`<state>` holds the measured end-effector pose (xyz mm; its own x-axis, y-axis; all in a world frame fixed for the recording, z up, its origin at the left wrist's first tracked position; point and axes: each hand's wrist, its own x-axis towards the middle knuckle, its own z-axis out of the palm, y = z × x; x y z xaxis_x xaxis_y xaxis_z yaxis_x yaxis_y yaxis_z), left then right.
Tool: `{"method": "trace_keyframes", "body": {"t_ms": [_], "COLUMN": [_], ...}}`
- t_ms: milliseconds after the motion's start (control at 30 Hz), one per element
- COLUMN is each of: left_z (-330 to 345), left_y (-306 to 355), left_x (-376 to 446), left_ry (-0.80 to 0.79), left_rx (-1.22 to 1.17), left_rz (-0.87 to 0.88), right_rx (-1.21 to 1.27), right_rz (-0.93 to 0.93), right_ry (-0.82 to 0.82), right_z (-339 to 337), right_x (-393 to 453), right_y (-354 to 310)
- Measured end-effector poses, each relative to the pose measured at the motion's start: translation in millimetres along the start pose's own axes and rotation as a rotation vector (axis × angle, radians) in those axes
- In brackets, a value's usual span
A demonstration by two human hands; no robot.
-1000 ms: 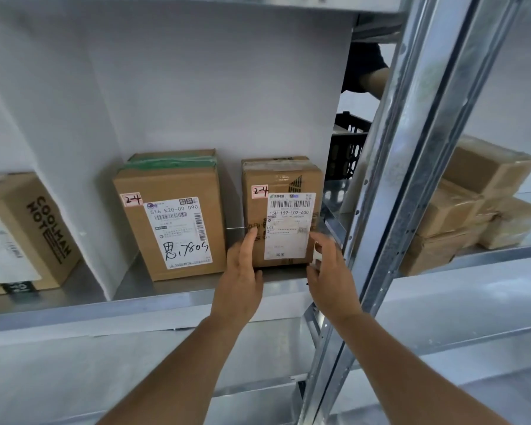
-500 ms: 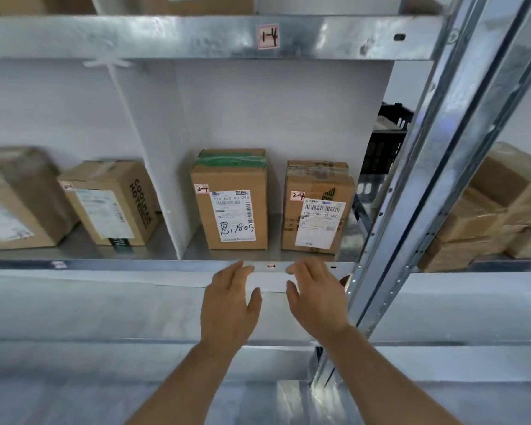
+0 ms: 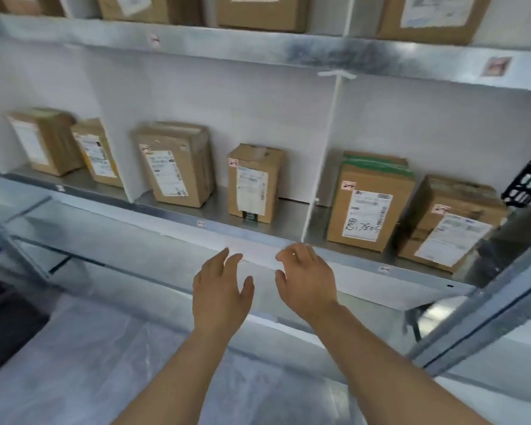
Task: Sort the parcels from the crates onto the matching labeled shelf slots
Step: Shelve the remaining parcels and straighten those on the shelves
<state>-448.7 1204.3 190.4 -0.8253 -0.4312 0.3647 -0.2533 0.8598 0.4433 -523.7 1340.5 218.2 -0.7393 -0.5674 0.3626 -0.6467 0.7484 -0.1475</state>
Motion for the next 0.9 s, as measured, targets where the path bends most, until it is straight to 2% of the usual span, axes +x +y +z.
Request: {"method": "trace_keyframes", "body": {"t_ms": [133, 500, 633, 900], "left_z": [-56.4, -184.4, -213.3, -238.4], "left_y": [-85.3, -294.3, -351.3, -440.6], "left_x": [-5.3, -36.0, -50.6, -64.5], "left_ry": [0.008, 0.115, 0.174, 0.182], "left_rx": [0.101, 0.275, 0.312, 0.330], "left_rz": [-0.126, -0.357, -0.461, -0.716], "right_rx": [0.011, 0.064, 0.094, 0.182], "right_rz": [-0.101, -0.401, -0.550, -0.716], "right_ry": [-0.086, -0.067, -0.111, -0.190], "right_z": [19.0, 84.5, 106.3, 161.1], "right_x": [30.7, 86.2, 98.1, 122.8], "right_y": [-108.4, -361.1, -429.2, -526.9]}}
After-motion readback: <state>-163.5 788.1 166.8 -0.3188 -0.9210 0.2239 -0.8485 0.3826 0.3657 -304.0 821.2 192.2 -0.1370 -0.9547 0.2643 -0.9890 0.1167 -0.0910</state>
